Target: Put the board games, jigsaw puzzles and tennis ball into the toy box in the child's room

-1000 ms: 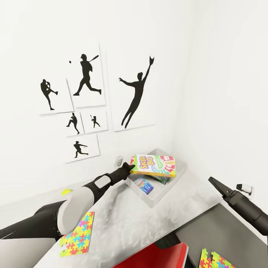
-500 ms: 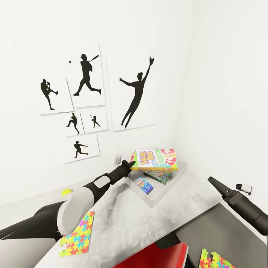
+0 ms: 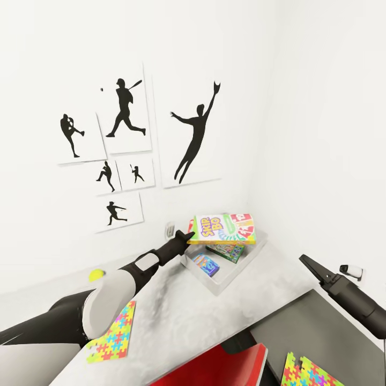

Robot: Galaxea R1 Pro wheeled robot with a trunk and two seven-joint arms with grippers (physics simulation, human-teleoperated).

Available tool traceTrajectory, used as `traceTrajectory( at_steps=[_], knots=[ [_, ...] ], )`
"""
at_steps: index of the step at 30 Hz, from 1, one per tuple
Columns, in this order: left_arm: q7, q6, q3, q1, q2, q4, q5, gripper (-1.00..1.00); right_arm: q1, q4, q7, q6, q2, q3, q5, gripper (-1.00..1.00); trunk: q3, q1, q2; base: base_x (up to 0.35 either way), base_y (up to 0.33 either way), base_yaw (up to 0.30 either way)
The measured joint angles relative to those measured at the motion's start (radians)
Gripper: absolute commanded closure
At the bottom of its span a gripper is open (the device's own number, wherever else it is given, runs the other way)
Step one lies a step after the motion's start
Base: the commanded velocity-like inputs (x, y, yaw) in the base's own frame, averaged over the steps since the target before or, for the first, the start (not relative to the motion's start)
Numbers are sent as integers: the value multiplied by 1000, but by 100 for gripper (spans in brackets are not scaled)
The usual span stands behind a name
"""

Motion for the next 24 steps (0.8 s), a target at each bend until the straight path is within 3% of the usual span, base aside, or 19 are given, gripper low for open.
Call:
traceTrajectory(
  at_steps=[7, 24],
  knots=[
    [0, 0, -3, 0, 0, 0, -1, 100, 0, 0, 0, 0, 0, 0, 0, -100, 5, 0, 0, -81, 0, -101],
    [2, -1, -2, 0, 0, 0, 0, 100, 0, 0, -2, 0, -1, 3, 0, -100, 6, 0, 0, -45, -24, -5]
  ],
)
